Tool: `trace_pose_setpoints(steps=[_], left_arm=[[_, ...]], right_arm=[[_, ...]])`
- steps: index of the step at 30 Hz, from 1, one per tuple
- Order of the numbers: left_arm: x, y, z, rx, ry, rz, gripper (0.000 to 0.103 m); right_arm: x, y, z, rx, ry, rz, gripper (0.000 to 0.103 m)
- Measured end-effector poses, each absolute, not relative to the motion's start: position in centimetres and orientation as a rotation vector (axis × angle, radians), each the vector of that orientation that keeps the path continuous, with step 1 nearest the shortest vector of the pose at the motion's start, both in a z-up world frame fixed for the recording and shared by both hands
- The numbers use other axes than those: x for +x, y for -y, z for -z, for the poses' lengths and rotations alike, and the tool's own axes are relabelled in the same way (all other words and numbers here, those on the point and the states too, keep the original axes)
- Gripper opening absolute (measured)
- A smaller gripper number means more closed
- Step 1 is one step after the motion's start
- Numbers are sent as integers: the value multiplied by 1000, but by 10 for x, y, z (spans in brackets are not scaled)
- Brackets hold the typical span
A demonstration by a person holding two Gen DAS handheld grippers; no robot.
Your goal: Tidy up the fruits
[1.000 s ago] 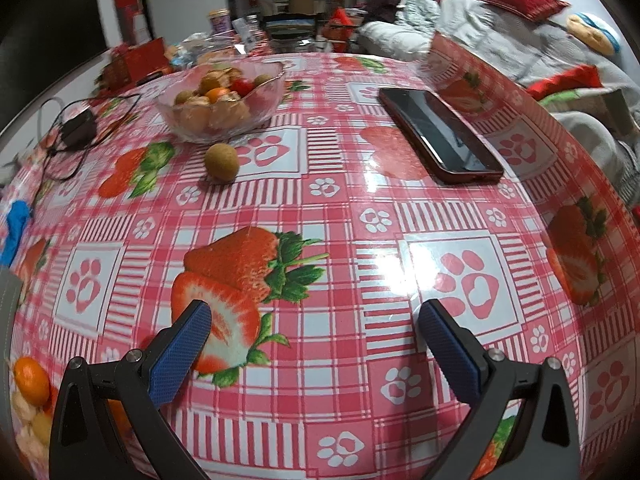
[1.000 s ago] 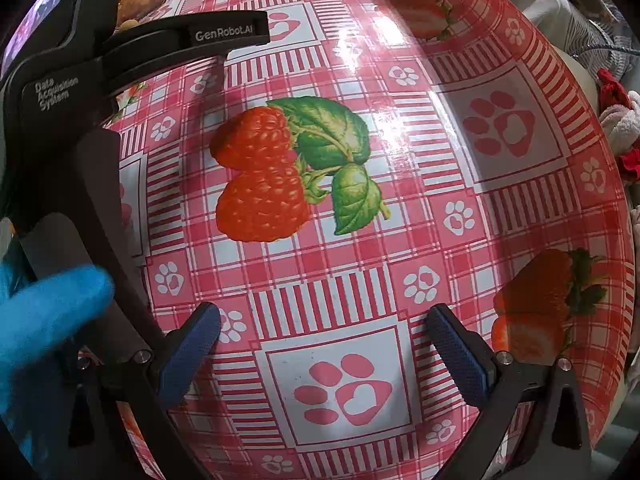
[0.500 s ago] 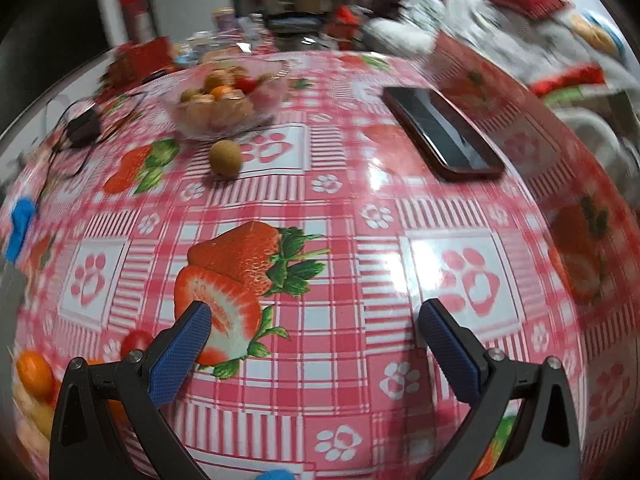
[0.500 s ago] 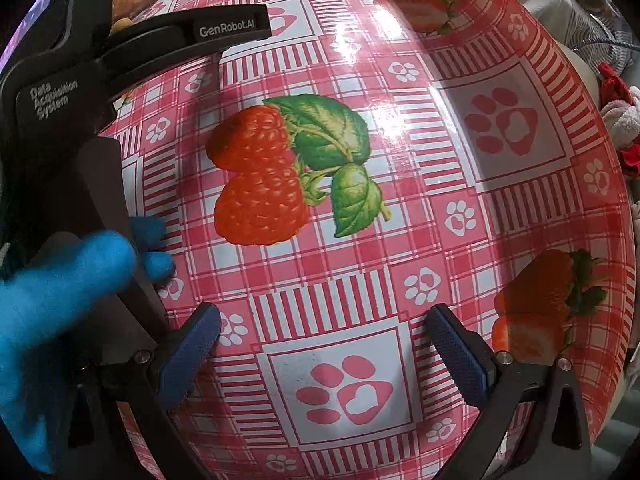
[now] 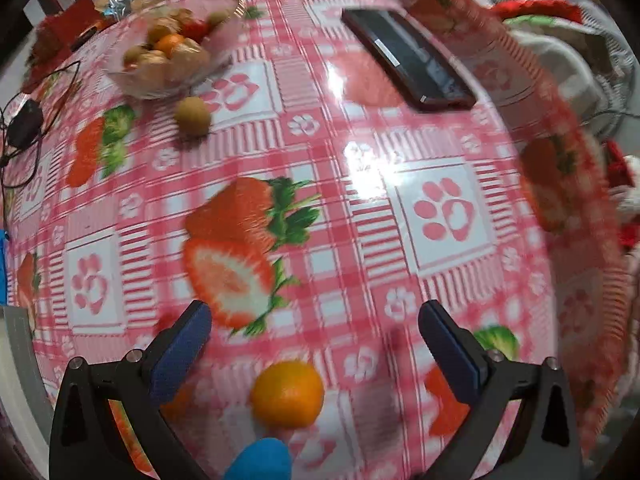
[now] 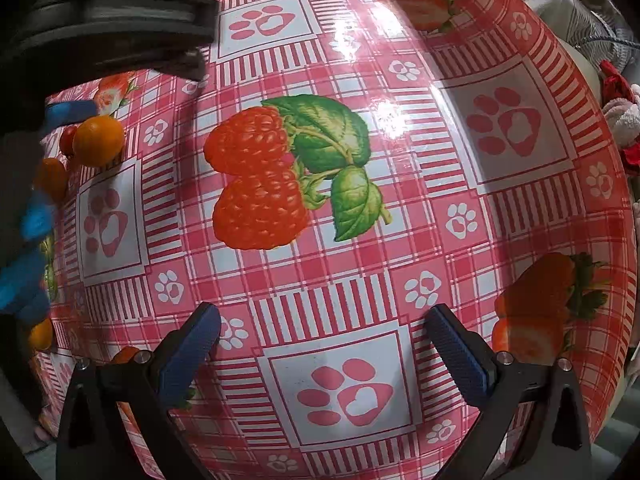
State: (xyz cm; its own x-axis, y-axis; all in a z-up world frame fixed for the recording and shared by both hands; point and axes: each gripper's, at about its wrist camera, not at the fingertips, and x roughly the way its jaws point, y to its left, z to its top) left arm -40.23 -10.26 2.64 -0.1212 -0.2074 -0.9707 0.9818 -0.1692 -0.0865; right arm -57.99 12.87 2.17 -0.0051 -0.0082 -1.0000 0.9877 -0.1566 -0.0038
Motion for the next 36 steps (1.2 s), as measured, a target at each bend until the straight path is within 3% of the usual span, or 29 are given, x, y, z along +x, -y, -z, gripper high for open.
trace_pose_setpoints(steps=[7, 17, 24, 36], left_arm=[[-316, 48, -68, 1087, -1011, 1454, 103], [-230, -38, -18, 1215, -1152, 1259, 103], [-204, -47, 4, 1241, -1145, 1239, 103], [-196, -33, -7, 1163, -1170, 1242, 103]], right_arm=[[-582, -131, -23, 1290, -1074, 1394, 103], [-580, -104, -24, 1382, -1111, 1316, 103], [-543, -94, -31, 1344, -1114, 1226, 103], [-524, -52, -42, 1330, -1086, 1220, 103]])
